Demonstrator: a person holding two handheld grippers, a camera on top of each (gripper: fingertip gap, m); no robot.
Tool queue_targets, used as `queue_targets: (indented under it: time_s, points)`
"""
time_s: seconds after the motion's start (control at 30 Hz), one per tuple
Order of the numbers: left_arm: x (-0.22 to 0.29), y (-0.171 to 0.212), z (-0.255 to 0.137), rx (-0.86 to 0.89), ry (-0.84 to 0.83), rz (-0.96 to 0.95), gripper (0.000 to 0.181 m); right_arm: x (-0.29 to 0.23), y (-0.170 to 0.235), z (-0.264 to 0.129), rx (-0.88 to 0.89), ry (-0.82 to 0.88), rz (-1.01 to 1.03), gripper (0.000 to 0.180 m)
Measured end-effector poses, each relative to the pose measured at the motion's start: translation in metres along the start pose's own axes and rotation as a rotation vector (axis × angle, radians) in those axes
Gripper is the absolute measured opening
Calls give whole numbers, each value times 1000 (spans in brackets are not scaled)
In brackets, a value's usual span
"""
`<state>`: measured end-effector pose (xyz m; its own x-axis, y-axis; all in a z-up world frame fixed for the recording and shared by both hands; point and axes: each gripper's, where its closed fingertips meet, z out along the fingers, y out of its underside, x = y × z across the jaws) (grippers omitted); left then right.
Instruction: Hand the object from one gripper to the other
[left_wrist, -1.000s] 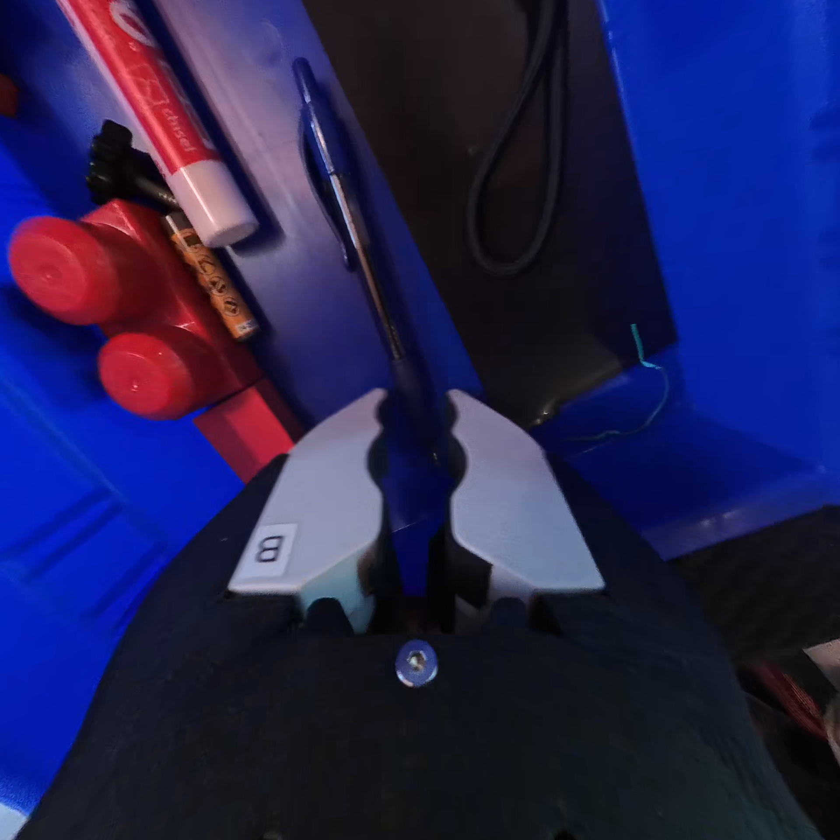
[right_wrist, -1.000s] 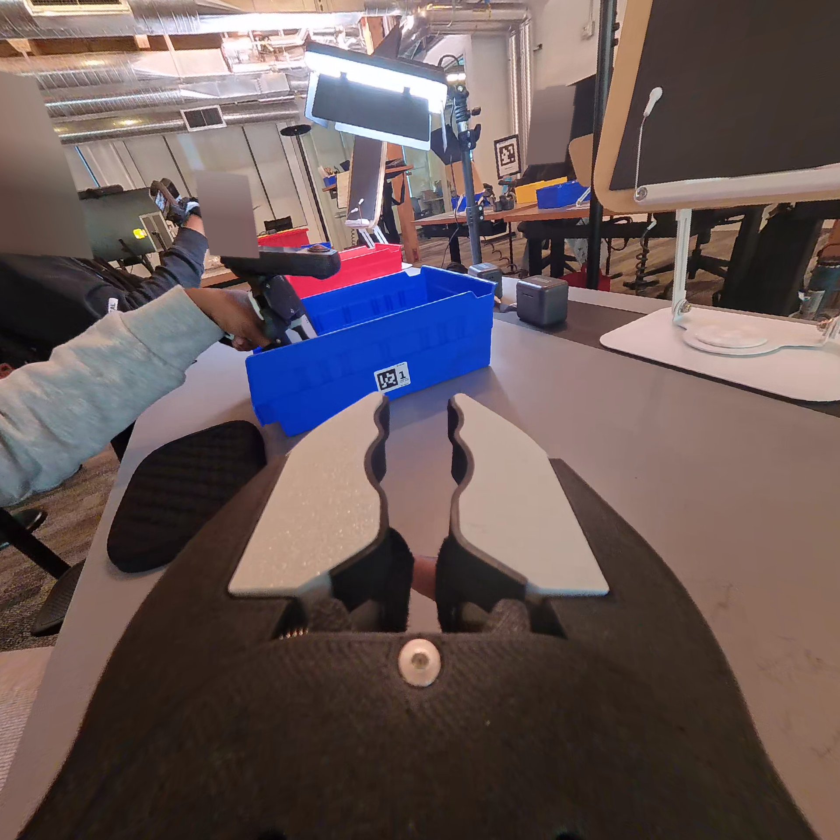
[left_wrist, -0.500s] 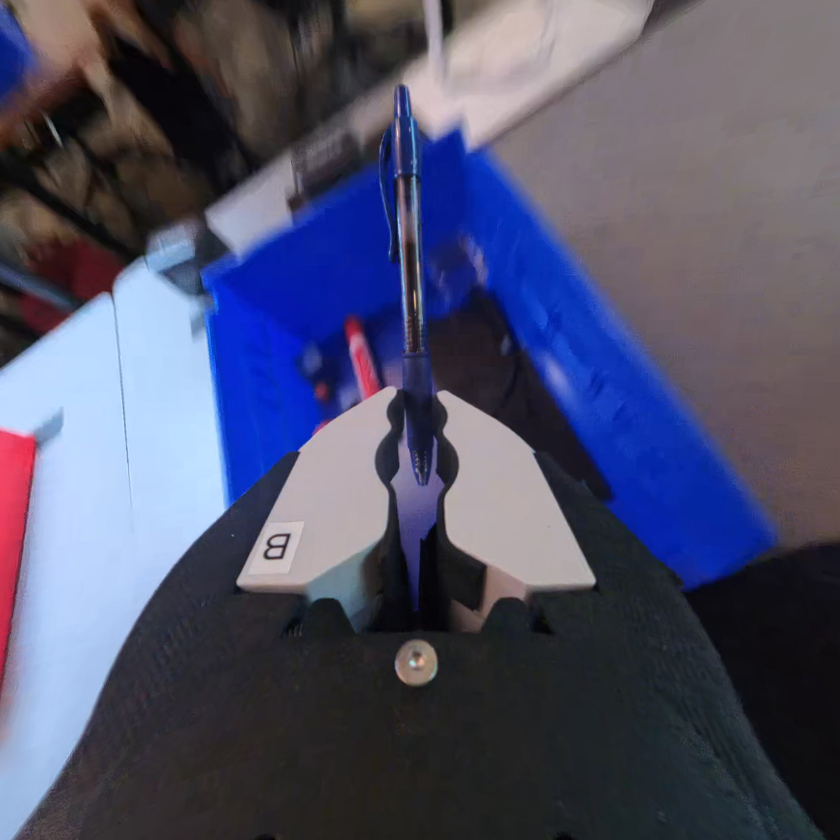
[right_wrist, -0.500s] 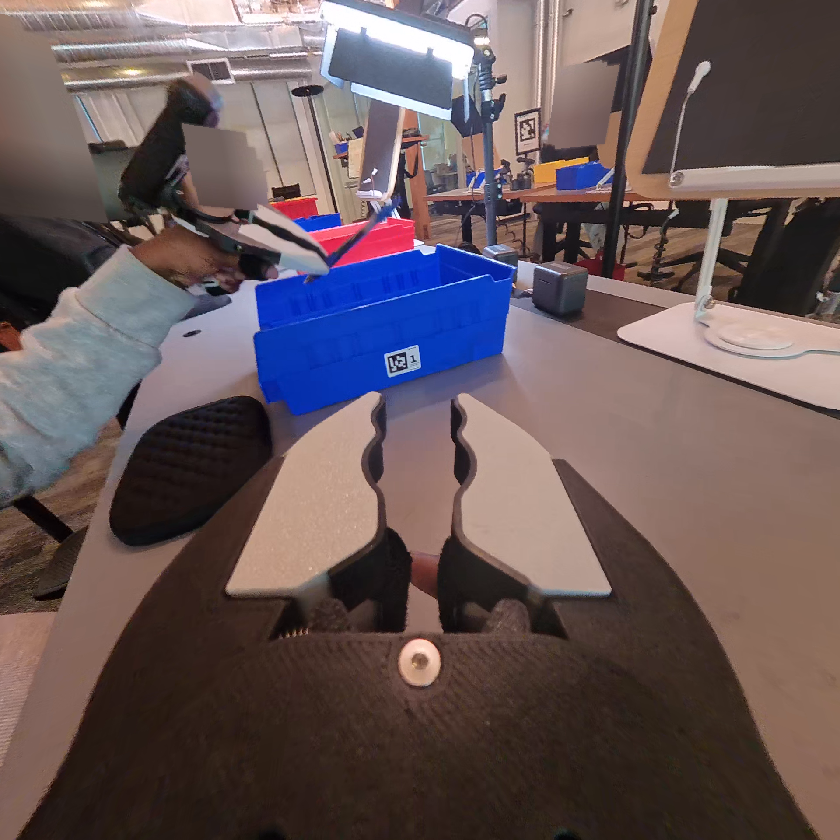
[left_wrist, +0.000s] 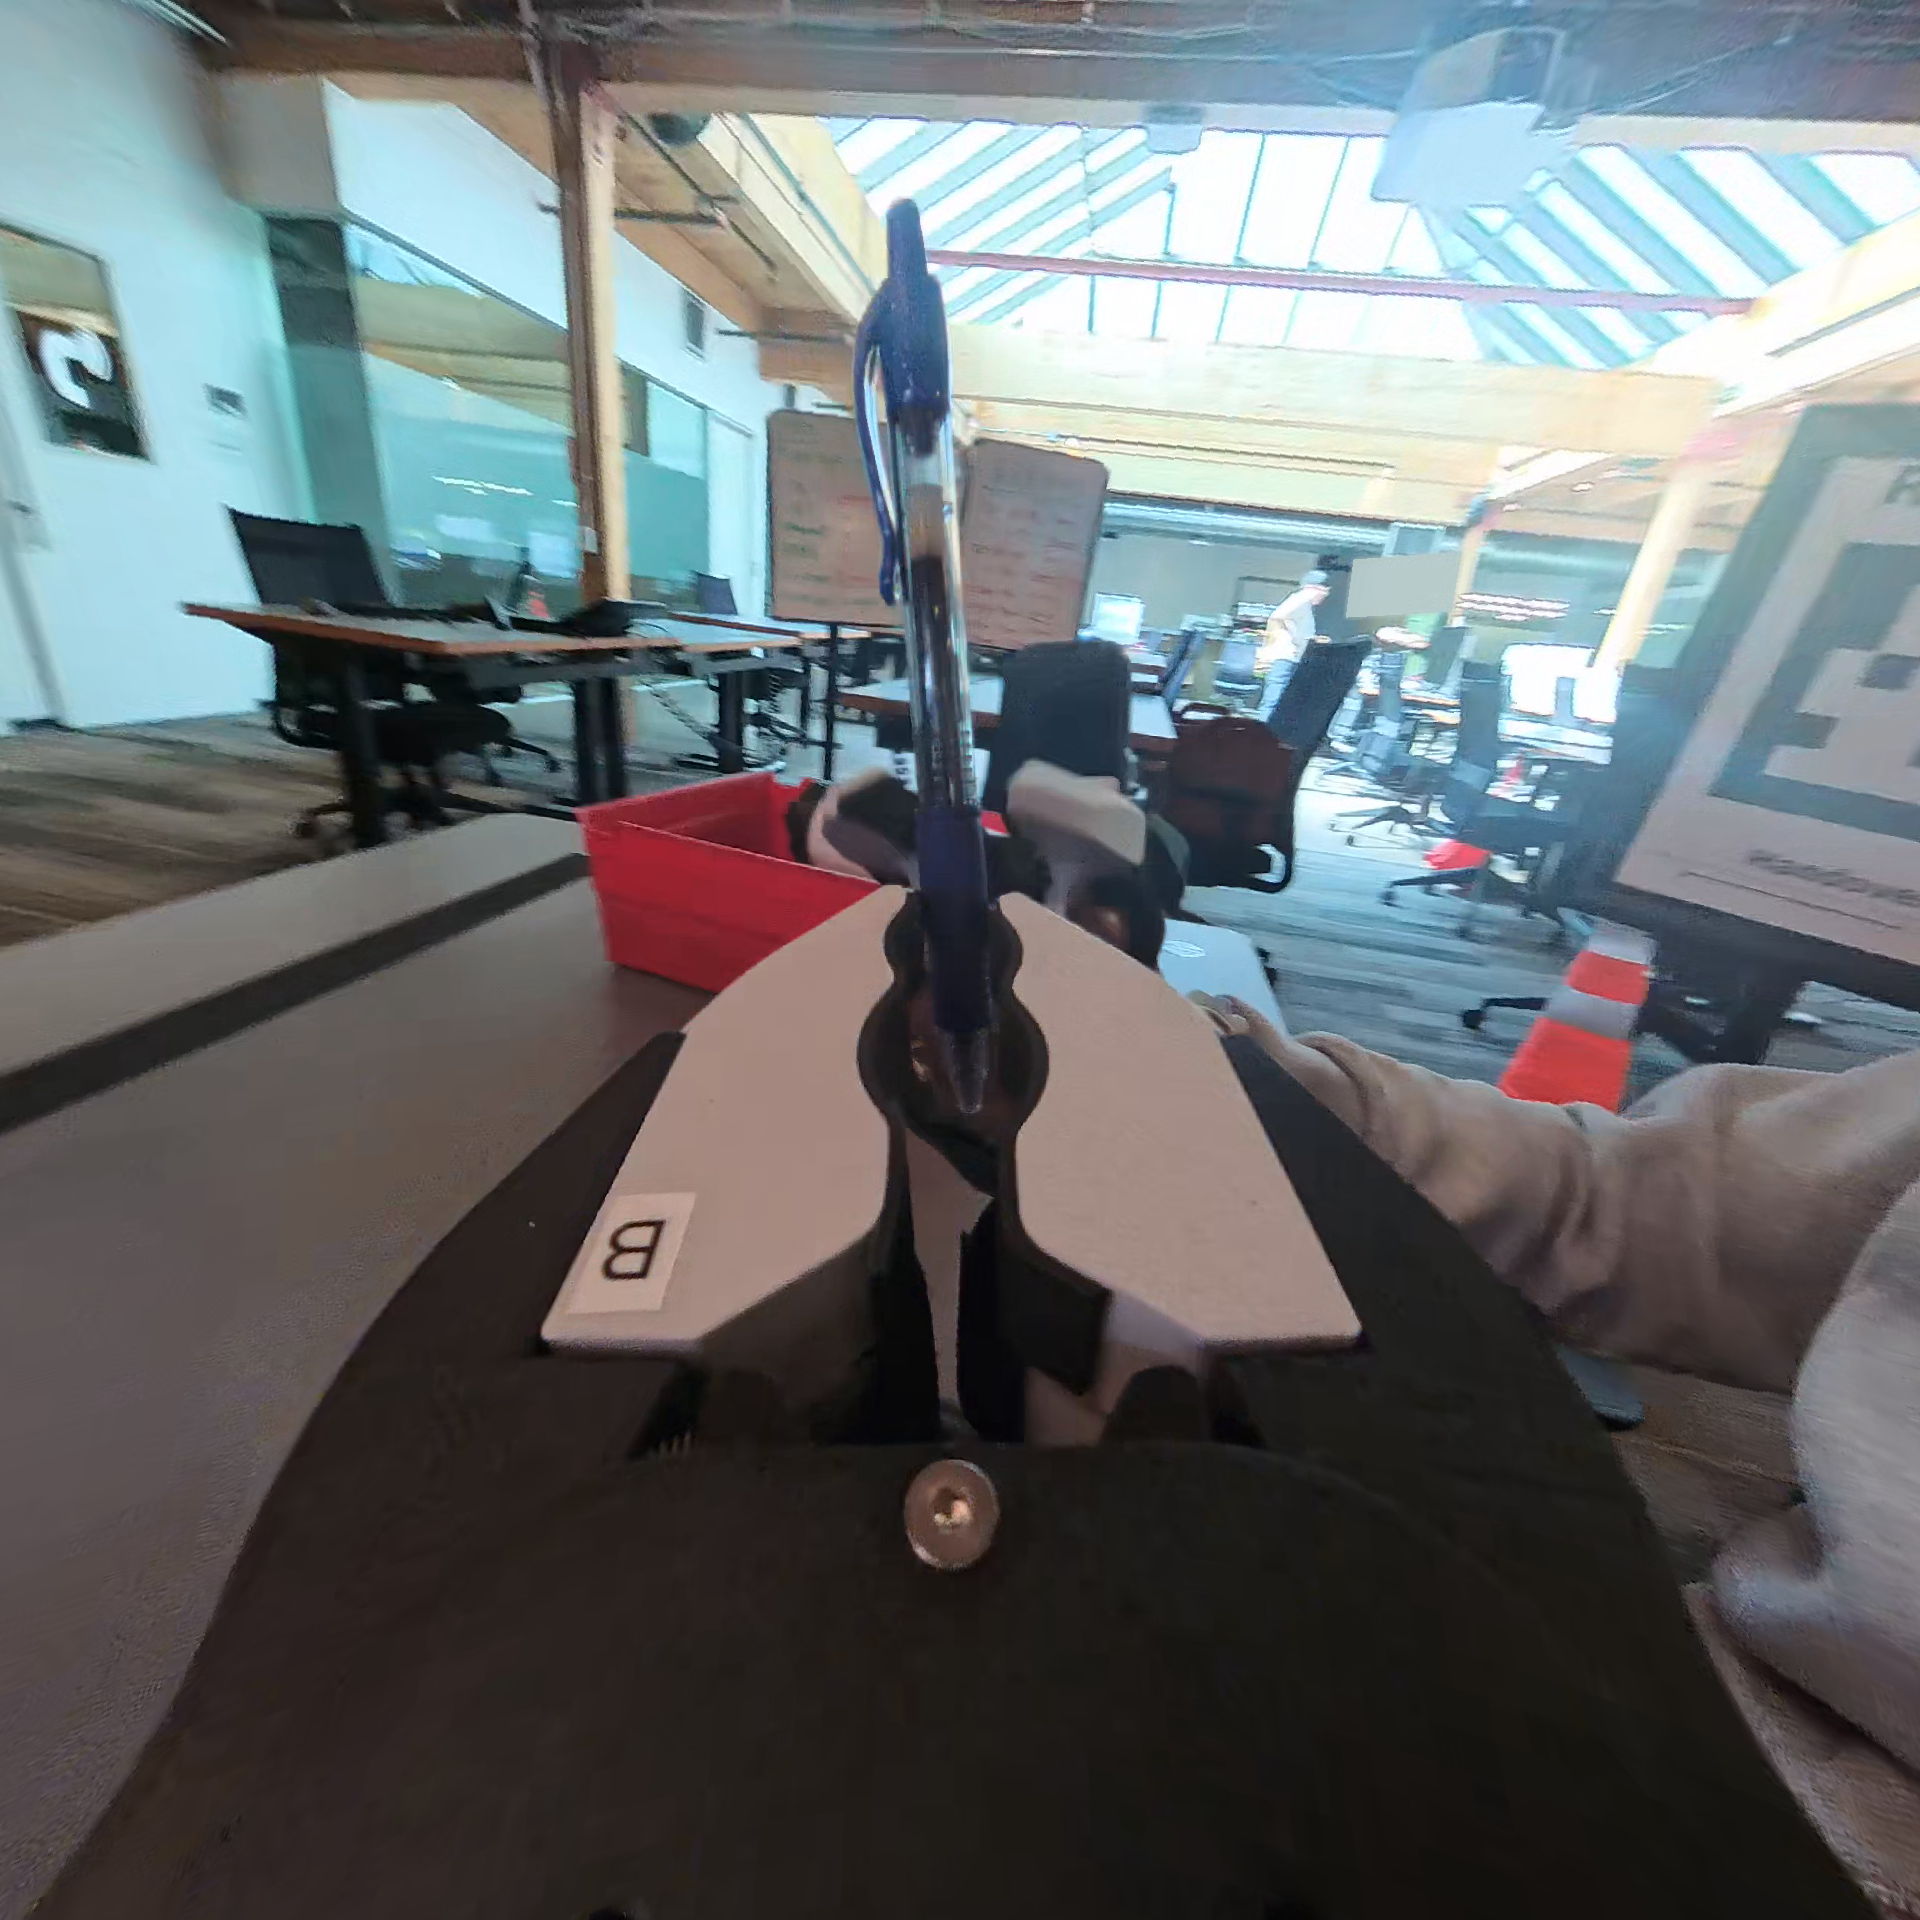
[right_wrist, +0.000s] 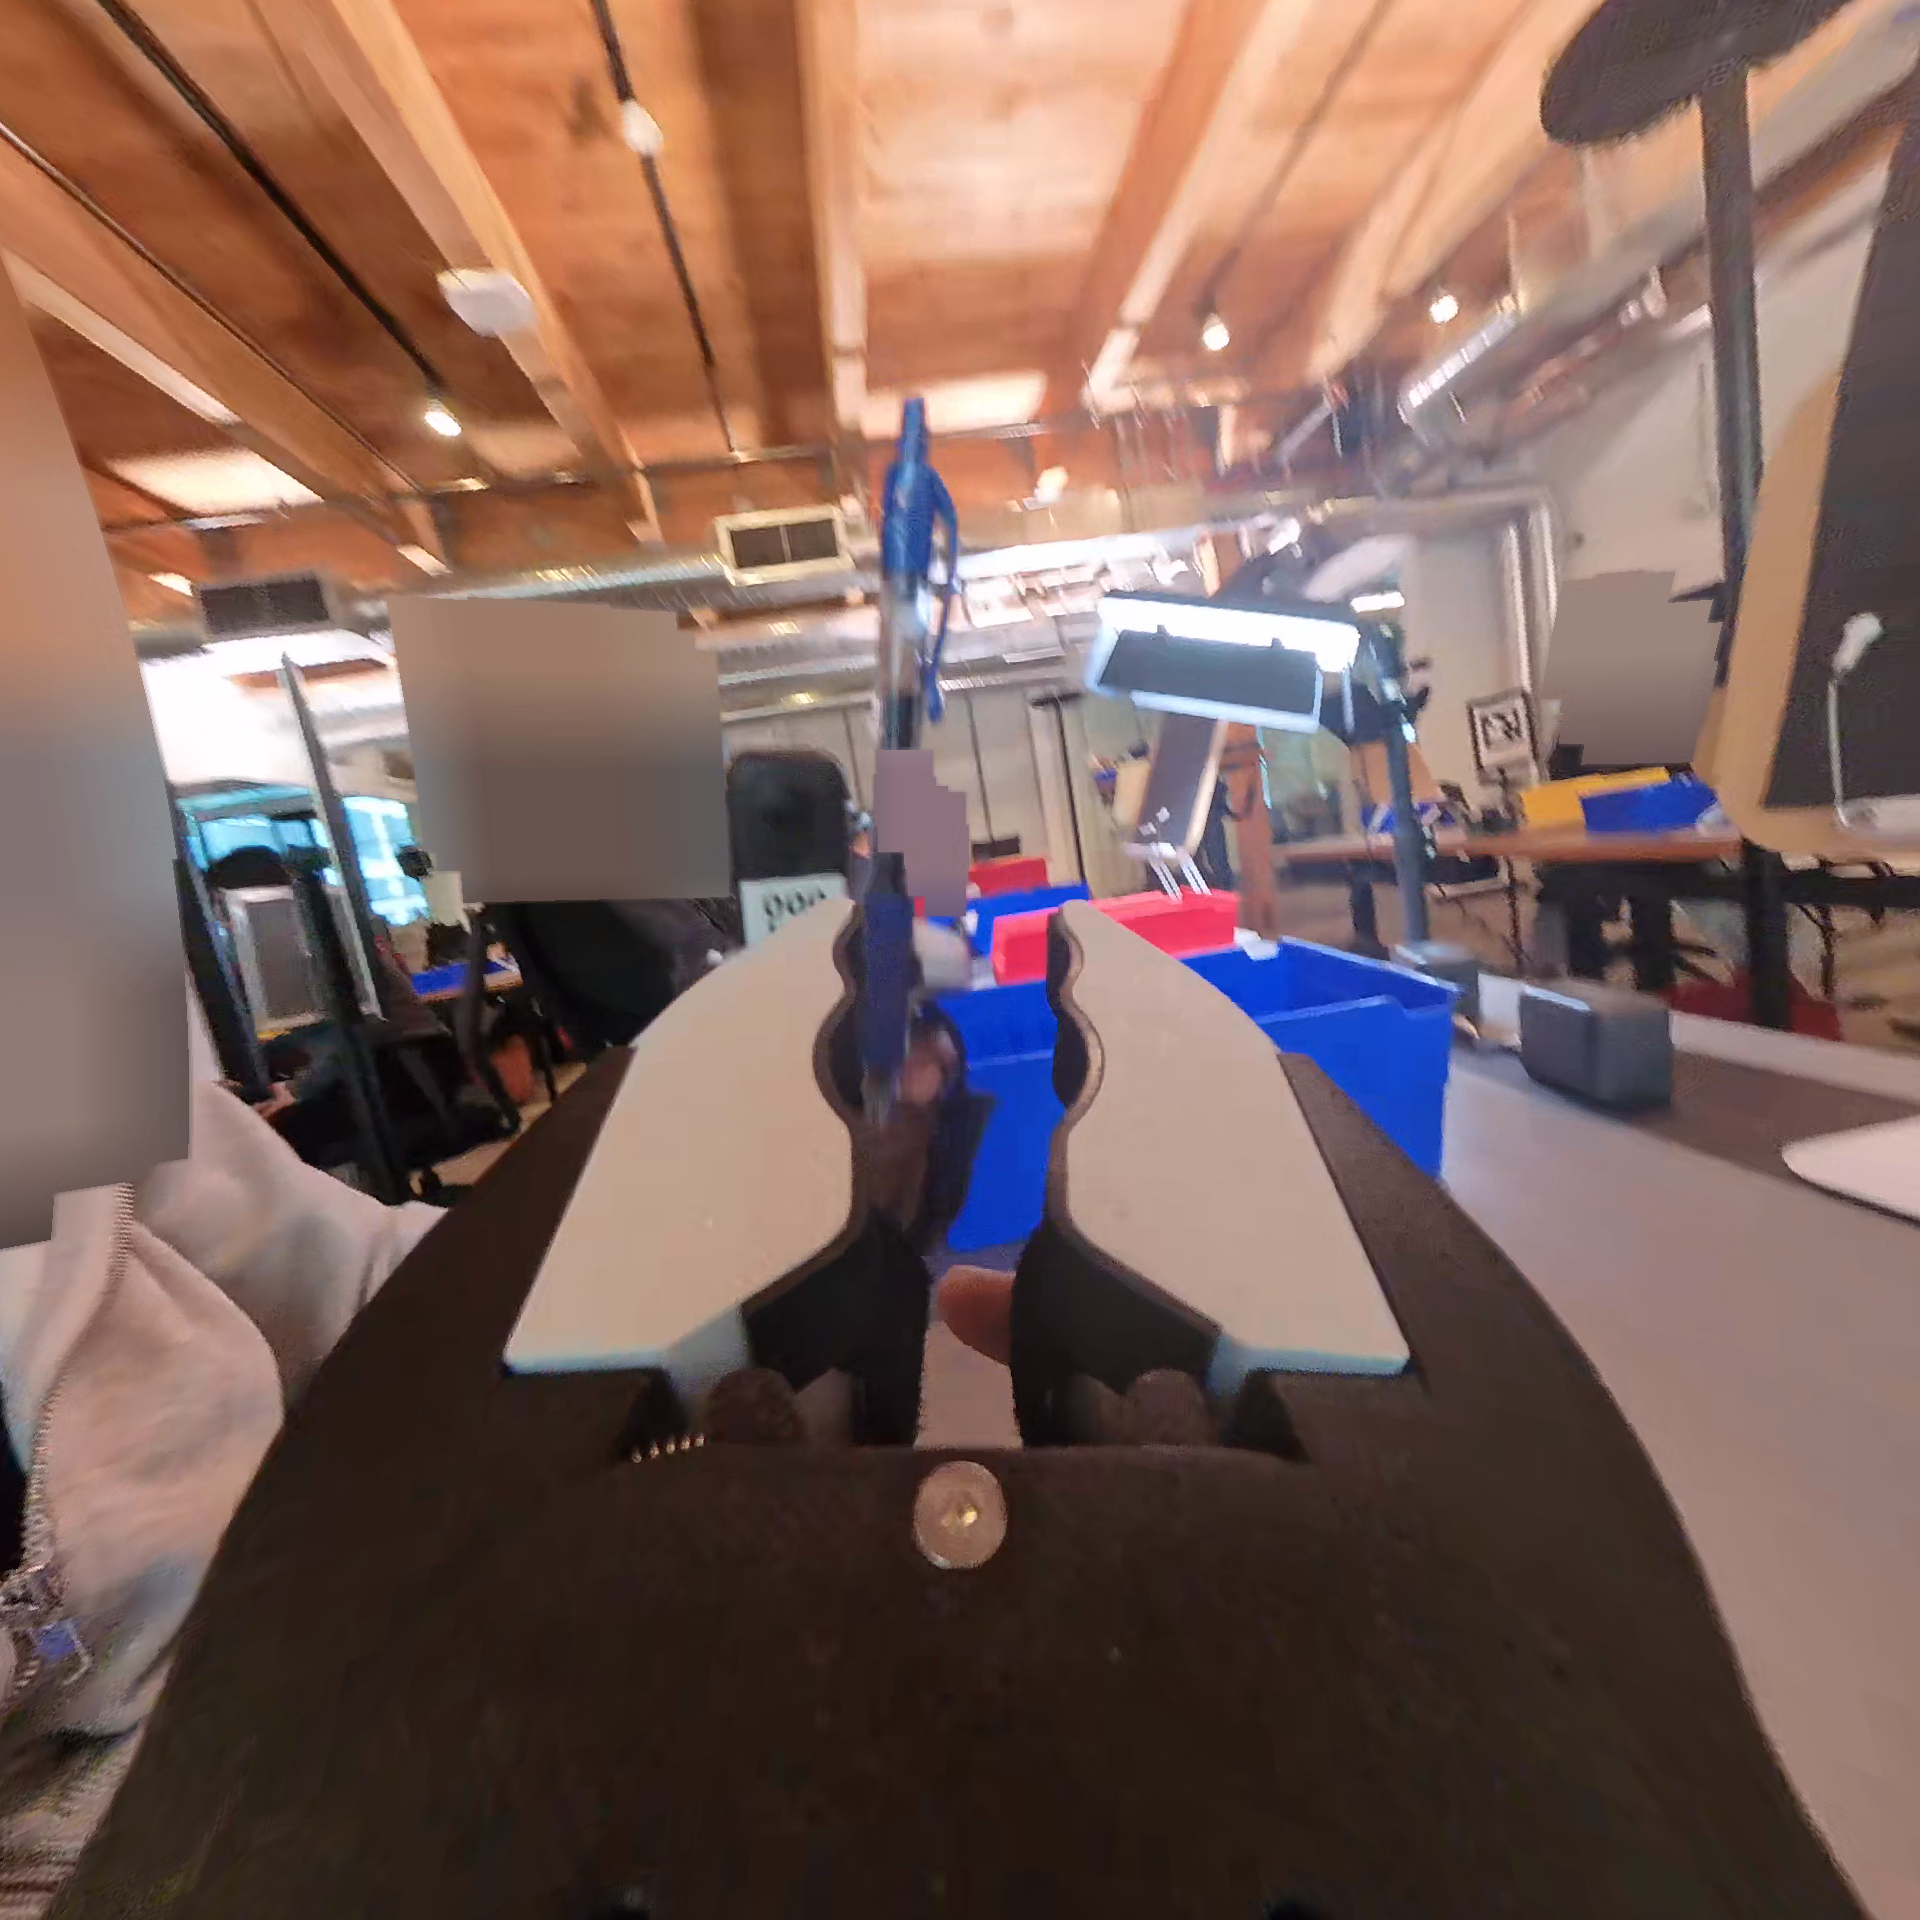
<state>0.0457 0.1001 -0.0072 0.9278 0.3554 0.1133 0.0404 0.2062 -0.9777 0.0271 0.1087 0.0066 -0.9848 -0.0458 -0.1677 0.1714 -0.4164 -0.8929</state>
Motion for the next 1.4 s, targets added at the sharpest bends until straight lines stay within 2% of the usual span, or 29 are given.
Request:
queue_targets:
  time_s: [0.1, 0.23, 0.3, 0.37, 0.47, 0.53, 0.63, 0.7, 0.77, 0.87, 0.9, 1.0, 1.1, 1.13, 1.17, 1.3, 1.4]
  points:
    - [7, 22, 10, -28, 61, -59, 11, -7, -6, -2, 28, -42, 12, 32]
    - [4, 35, 9, -65, 62, -68, 11, -9, 7, 3, -42, -63, 34, 31]
    - [3, 38, 7, -81, 64, -69, 11, -11, 15, 5, -83, -71, 21, 12]
    - [0, 44, 7, -105, 42, -66, 11, -11, 21, 6, -123, -64, -13, 10]
    - [-15, 47, 8, -127, -92, 48, 39, 0, 25, 6, -145, 39, -80, 10]
    - [-25, 51, 8, -164, -206, 178, 46, 6, 25, 7, -132, 99, -94, 10]
    - [-37, 49, 5, -195, -370, 376, 46, 7, 27, 11, -123, 134, -97, 10]
    - [-37, 47, 4, -196, -399, 444, 31, 8, 31, 12, -135, 153, -113, 10]
    - [-34, 52, 6, -215, -379, 439, 13, 10, 33, 13, -145, 172, -130, 10]
    - [-23, 46, 7, -150, -263, 347, 11, 4, 30, 13, -131, 128, -117, 10]
    - [-11, 42, 8, -100, -155, 272, 11, -4, 27, 14, -111, 70, -100, 12]
    - [29, 31, 7, 11, 205, -25, 12, -28, 23, 16, -85, -115, 1, 34]
    - [51, 29, 1, 21, 434, -241, 13, -49, 30, 14, -135, -280, 90, 33]
    - [52, 32, 2, 9, 448, -280, 14, -55, 32, 13, -148, -325, 105, 19]
    - [52, 33, 2, 2, 453, -294, 15, -59, 33, 13, -161, -352, 112, 14]
    - [37, 36, 6, 7, 333, -254, 18, -53, 35, 13, -184, -304, 71, 11]
    - [10, 40, 11, 21, 110, -120, 49, -38, 35, 15, -181, -182, -18, 11]
